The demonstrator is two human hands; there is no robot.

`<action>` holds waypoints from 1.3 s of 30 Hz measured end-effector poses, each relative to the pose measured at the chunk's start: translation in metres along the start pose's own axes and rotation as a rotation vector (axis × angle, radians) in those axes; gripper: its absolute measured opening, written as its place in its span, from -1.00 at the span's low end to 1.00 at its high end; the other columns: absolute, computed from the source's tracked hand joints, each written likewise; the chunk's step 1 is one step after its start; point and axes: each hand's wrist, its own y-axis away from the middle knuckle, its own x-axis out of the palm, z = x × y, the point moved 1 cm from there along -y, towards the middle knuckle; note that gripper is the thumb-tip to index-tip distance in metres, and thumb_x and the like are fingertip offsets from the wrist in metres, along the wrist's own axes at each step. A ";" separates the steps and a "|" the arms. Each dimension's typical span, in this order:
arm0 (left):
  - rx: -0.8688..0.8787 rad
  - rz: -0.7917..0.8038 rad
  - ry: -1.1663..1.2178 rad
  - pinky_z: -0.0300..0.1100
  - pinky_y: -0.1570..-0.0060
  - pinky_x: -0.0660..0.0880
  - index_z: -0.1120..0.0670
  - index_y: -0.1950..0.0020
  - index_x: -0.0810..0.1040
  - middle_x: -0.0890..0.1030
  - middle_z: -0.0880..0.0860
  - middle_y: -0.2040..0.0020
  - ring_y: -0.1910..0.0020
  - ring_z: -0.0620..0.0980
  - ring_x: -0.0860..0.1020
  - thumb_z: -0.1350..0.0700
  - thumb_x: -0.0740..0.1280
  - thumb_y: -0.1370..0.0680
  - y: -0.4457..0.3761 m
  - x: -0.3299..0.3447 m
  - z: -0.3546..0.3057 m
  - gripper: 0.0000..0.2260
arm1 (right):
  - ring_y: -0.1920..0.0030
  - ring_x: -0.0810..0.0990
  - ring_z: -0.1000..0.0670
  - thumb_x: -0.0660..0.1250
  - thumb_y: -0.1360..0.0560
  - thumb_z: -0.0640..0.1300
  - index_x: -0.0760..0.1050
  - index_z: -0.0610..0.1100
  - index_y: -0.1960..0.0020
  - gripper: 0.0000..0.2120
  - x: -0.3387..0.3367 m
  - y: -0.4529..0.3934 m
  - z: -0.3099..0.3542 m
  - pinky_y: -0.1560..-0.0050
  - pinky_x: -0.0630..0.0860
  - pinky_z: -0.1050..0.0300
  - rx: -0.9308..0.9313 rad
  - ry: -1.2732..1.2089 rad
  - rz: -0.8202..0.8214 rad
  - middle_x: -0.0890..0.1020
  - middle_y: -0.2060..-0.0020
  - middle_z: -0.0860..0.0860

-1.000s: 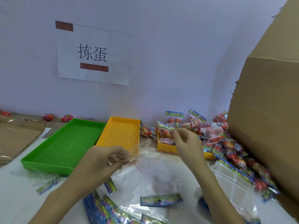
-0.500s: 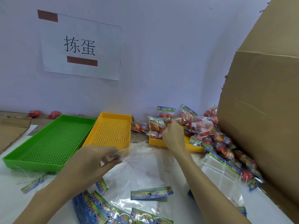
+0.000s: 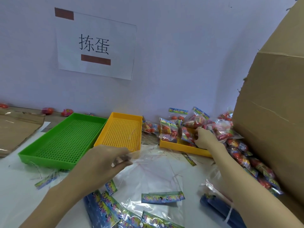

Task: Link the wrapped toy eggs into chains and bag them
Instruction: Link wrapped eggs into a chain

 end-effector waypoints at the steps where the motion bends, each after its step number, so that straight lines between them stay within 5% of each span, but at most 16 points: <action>1: -0.006 -0.009 0.004 -0.30 0.33 0.58 -0.06 0.06 0.73 0.66 -0.34 0.20 0.33 -0.45 0.53 0.00 0.57 -0.50 0.000 0.001 0.000 -0.92 | -0.31 0.53 -0.24 0.31 -0.58 -0.30 0.44 -0.18 -0.45 -0.57 0.001 -0.001 -0.001 -0.27 0.53 -0.16 -0.016 0.011 0.014 0.57 -0.32 -0.17; 6: -0.273 -0.030 0.423 -0.21 0.25 0.65 -0.11 0.04 0.74 0.74 -0.20 0.19 0.29 -0.16 0.71 -0.16 0.52 -0.42 -0.001 0.003 -0.002 -0.79 | -0.21 0.52 -0.26 0.31 -0.59 -0.32 0.55 -0.22 -0.33 -0.69 0.006 0.006 0.008 -0.23 0.52 -0.14 0.016 -0.106 -0.239 0.47 -0.28 -0.23; 11: -0.512 -0.042 0.764 -0.17 0.31 0.65 0.15 -0.01 0.71 0.77 0.04 0.15 0.25 0.09 0.75 0.05 0.61 -0.36 -0.007 0.005 -0.006 -0.71 | -0.12 0.57 -0.14 0.41 -0.58 -0.21 0.53 -0.20 -0.22 -0.76 -0.009 0.038 0.040 -0.05 0.55 0.01 0.005 -0.568 -0.531 0.58 -0.15 -0.14; 16: -0.572 -0.015 0.831 -0.18 0.34 0.64 0.20 -0.06 0.68 0.78 0.06 0.13 0.26 0.14 0.75 0.13 0.61 -0.41 -0.006 0.008 -0.012 -0.71 | -0.04 0.67 0.08 0.51 -0.53 -0.03 0.64 0.04 -0.12 -0.82 -0.018 0.104 0.089 0.14 0.61 0.27 -0.142 -1.334 -0.386 0.71 -0.01 0.06; 19: -0.543 0.004 0.805 -0.17 0.33 0.65 0.12 -0.05 0.68 0.78 0.02 0.14 0.27 0.12 0.75 0.11 0.61 -0.41 -0.005 0.011 -0.013 -0.74 | -0.05 0.71 0.06 0.49 -0.51 -0.03 0.66 0.02 -0.17 -0.76 -0.011 0.140 0.115 0.04 0.63 0.25 -0.311 -1.559 -0.220 0.74 -0.03 0.03; 23: -0.469 0.048 0.741 -0.17 0.31 0.64 0.10 -0.05 0.71 0.77 0.03 0.11 0.25 0.10 0.74 0.12 0.59 -0.46 -0.003 0.016 -0.011 -0.79 | 0.02 0.76 -0.05 0.50 -0.51 -0.14 0.66 -0.07 -0.17 -0.77 -0.001 0.163 0.133 0.02 0.65 0.19 -0.443 -1.529 -0.080 0.75 0.02 0.03; 27: -0.470 0.050 0.712 -0.21 0.29 0.62 0.11 -0.10 0.70 0.77 -0.01 0.08 0.21 0.06 0.75 0.13 0.59 -0.46 -0.003 0.018 -0.010 -0.76 | 0.08 0.75 -0.04 0.51 -0.52 -0.13 0.61 0.01 -0.17 -0.76 -0.001 0.168 0.134 0.04 0.67 0.10 -0.512 -1.314 -0.120 0.71 0.07 0.08; 33: -0.416 0.023 0.691 -0.19 0.23 0.65 0.04 -0.08 0.72 0.77 0.02 0.09 0.17 0.02 0.76 0.10 0.59 -0.45 -0.003 0.016 -0.010 -0.78 | 0.23 0.74 -0.06 0.48 -0.55 -0.14 0.59 0.01 -0.20 -0.75 0.000 0.170 0.132 0.27 0.53 0.26 -0.435 -1.328 -0.004 0.70 -0.04 0.10; 39: -0.384 -0.007 0.654 -0.29 0.14 0.61 -0.03 -0.03 0.73 0.76 -0.08 0.12 0.15 -0.13 0.73 0.00 0.60 -0.38 -0.002 0.017 -0.012 -0.75 | 0.10 0.74 0.00 0.48 -0.55 -0.19 0.63 -0.02 -0.19 -0.77 0.003 0.169 0.130 0.21 0.60 0.20 -0.453 -1.304 0.059 0.71 -0.03 0.16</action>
